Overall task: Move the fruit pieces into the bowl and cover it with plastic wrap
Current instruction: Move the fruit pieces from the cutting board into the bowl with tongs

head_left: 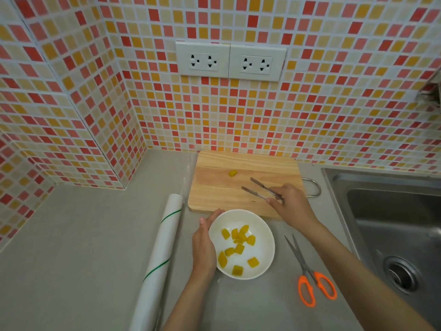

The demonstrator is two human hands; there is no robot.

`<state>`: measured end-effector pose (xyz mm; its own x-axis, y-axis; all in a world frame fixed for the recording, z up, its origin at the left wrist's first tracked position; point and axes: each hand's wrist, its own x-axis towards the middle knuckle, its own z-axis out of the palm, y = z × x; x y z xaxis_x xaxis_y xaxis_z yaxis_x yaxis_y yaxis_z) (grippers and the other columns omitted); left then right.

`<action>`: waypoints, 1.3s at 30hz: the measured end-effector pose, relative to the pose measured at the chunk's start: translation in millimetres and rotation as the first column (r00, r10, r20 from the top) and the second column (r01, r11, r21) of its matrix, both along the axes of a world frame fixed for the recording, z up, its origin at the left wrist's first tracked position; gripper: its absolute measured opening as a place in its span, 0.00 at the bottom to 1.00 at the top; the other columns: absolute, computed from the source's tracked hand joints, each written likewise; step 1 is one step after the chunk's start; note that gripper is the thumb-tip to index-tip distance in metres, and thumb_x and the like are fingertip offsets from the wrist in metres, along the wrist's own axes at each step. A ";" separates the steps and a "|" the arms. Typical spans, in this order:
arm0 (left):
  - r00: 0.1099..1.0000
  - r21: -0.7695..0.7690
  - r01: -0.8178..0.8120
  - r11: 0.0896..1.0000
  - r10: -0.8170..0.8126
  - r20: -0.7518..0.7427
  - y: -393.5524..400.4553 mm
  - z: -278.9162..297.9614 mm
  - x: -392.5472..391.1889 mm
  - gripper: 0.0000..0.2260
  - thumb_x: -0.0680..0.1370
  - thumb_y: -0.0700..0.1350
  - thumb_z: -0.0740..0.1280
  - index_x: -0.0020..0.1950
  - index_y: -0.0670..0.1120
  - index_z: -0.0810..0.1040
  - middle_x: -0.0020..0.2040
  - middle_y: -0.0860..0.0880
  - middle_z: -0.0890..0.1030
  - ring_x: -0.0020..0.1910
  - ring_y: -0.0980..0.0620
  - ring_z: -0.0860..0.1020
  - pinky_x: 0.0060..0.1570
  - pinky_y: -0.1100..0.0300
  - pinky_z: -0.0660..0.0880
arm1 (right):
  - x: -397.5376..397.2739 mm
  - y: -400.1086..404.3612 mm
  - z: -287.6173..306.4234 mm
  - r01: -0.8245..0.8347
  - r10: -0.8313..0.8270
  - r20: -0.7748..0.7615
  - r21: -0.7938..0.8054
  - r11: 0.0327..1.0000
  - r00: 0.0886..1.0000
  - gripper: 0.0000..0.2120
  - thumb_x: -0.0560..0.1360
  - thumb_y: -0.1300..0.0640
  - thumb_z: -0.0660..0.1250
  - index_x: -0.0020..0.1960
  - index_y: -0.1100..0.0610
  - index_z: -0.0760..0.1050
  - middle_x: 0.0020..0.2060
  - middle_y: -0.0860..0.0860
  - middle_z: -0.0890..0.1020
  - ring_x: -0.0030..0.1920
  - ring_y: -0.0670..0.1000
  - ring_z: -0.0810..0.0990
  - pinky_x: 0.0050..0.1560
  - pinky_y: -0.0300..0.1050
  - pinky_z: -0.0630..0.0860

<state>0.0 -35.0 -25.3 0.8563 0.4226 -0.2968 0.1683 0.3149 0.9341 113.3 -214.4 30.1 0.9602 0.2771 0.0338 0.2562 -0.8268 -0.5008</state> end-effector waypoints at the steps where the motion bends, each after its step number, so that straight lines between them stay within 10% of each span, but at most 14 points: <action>1: 1.000 0.006 0.001 1.000 -0.001 -0.005 0.1 -0.3 0.1 0.24 0.82 0.53 0.46 0.55 0.53 0.82 0.54 0.55 0.83 0.52 0.57 0.81 0.53 0.60 0.77 | 10.4 8.2 -4.2 0.021 -0.021 -0.019 -0.013 1.000 1.000 0.09 0.74 0.54 0.66 0.51 0.57 0.79 0.41 0.54 0.73 0.45 0.57 0.75 0.40 0.44 0.66; 14: 1.000 -0.015 -0.008 1.000 0.008 0.016 0.4 -4.0 0.8 0.24 0.83 0.50 0.46 0.55 0.51 0.82 0.51 0.57 0.85 0.50 0.60 0.82 0.44 0.70 0.76 | 55.7 59.8 -31.3 0.086 -0.086 -0.022 0.016 0.996 0.996 0.10 0.76 0.55 0.63 0.52 0.55 0.81 0.44 0.57 0.78 0.47 0.59 0.76 0.38 0.44 0.65; 26: 0.999 0.003 0.010 1.000 -0.010 0.037 -1.3 -1.6 3.0 0.22 0.83 0.52 0.47 0.52 0.53 0.82 0.56 0.50 0.83 0.54 0.54 0.81 0.53 0.61 0.77 | -64.6 9.2 -0.6 -0.093 0.077 0.095 0.182 0.979 0.992 0.09 0.73 0.61 0.68 0.52 0.56 0.82 0.39 0.54 0.80 0.40 0.55 0.80 0.41 0.51 0.76; 32: 0.999 -0.028 0.007 1.000 -0.006 0.038 -2.3 -1.4 5.2 0.23 0.83 0.51 0.46 0.50 0.51 0.82 0.50 0.53 0.84 0.45 0.61 0.83 0.41 0.70 0.77 | -96.1 1.8 7.9 -0.212 0.212 -0.018 -0.028 0.977 0.977 0.15 0.74 0.52 0.65 0.60 0.47 0.76 0.49 0.47 0.78 0.48 0.49 0.77 0.47 0.45 0.73; 39: 0.999 0.033 0.019 0.999 -0.020 0.039 -1.1 -0.7 2.8 0.24 0.83 0.51 0.46 0.59 0.46 0.81 0.53 0.52 0.82 0.48 0.63 0.80 0.42 0.74 0.74 | -54.3 -13.0 6.0 -0.032 0.017 0.159 0.093 0.995 0.987 0.15 0.72 0.56 0.69 0.59 0.56 0.78 0.40 0.49 0.73 0.37 0.47 0.71 0.41 0.43 0.69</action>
<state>2.8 -36.1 -25.9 0.8754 0.4143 -0.2491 0.1370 0.2815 0.9497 58.9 -227.4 36.1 0.9335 0.2891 0.2120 0.3583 -0.7699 -0.5280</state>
